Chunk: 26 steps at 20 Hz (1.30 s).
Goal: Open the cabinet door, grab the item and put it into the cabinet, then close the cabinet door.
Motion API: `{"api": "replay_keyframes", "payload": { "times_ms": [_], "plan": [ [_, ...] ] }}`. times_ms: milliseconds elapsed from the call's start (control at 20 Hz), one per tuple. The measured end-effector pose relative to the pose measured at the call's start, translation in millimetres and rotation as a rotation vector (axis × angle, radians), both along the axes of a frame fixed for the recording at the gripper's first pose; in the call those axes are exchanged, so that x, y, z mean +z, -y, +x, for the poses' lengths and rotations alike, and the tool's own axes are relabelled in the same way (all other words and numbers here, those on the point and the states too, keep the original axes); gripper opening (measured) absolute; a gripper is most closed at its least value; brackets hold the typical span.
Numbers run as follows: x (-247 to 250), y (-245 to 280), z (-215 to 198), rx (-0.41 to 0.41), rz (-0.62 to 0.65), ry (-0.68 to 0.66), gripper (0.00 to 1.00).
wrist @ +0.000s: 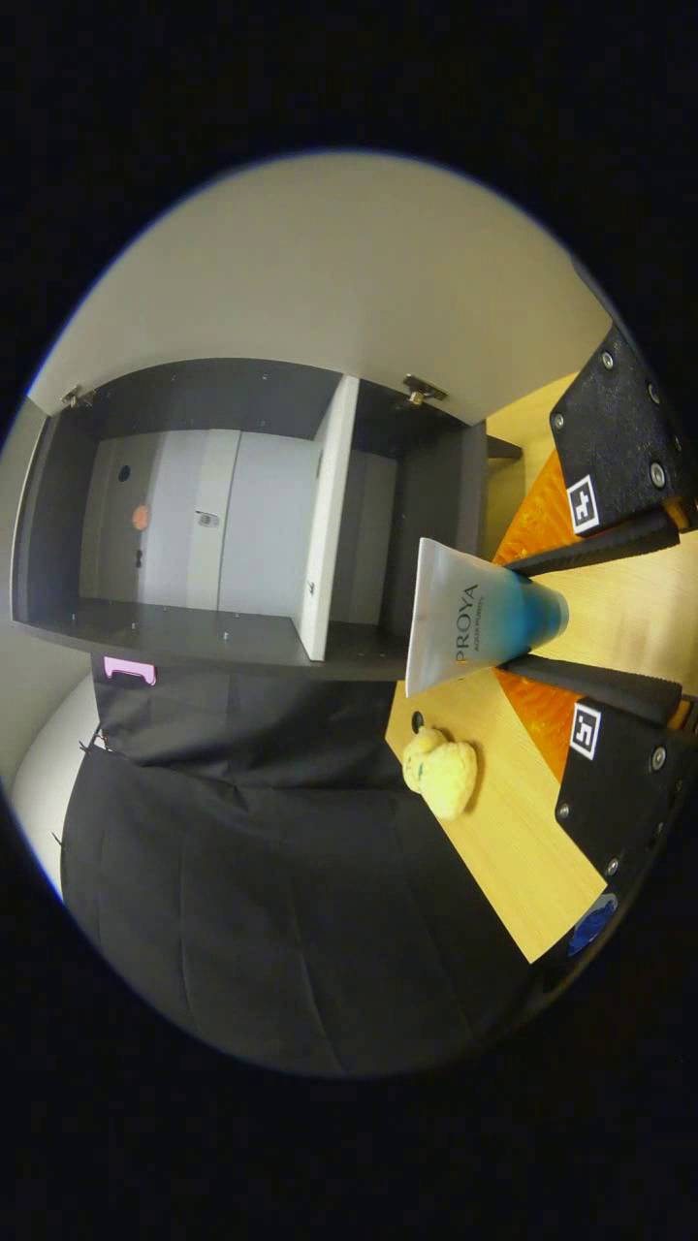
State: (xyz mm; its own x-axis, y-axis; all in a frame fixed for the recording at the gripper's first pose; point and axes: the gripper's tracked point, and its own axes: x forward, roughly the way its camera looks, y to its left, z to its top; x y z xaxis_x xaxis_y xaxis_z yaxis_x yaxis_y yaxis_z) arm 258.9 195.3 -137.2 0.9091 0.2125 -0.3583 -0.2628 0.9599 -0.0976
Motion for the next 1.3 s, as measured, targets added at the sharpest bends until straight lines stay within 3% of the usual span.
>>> {"api": "replay_keyframes", "payload": {
  "times_ms": [350,800,1300],
  "plan": [
    [45.5,12.0,47.9,-0.002,0.006,0.03,0.49],
    [107.4,36.6,128.5,-0.065,0.028,0.085,0.49],
    [127.9,25.8,211.4,-0.067,0.064,0.051,0.49]
  ]
}}
